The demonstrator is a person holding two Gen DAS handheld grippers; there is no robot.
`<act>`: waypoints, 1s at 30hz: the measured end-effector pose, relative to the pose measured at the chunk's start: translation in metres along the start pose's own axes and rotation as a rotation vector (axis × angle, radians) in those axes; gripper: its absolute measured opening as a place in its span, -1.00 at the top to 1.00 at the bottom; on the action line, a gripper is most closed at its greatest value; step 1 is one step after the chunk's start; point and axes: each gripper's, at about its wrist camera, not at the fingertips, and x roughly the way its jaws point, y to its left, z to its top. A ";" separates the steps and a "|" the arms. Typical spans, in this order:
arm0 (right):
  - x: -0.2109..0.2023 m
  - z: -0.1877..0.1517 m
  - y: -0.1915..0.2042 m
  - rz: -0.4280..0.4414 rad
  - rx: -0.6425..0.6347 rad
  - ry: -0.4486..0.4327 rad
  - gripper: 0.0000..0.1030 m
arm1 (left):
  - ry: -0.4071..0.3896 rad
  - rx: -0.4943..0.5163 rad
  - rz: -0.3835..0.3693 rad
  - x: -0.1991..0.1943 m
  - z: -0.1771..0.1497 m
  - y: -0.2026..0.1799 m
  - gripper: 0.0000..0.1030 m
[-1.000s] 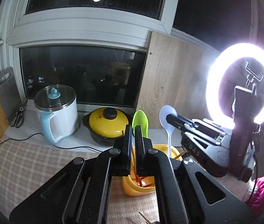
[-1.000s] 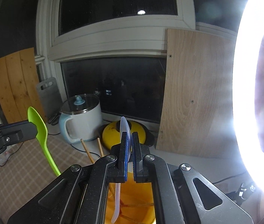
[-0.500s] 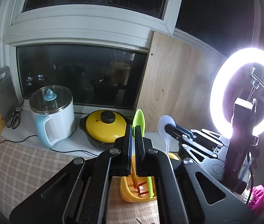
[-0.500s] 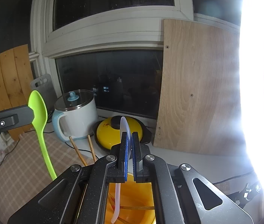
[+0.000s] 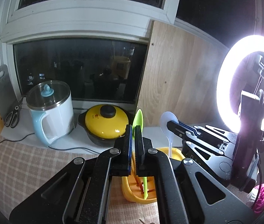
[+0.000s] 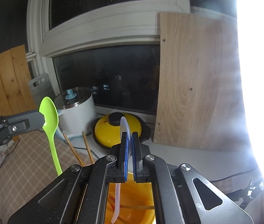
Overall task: Organize utensils
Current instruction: 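Open both tools to drop the spoons into the yellow container, then move both tools back down to the remaining utensils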
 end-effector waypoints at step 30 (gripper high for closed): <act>-0.035 -0.034 -0.014 0.019 0.036 0.122 -0.46 | 0.200 -0.071 0.106 -0.011 -0.069 0.000 -0.78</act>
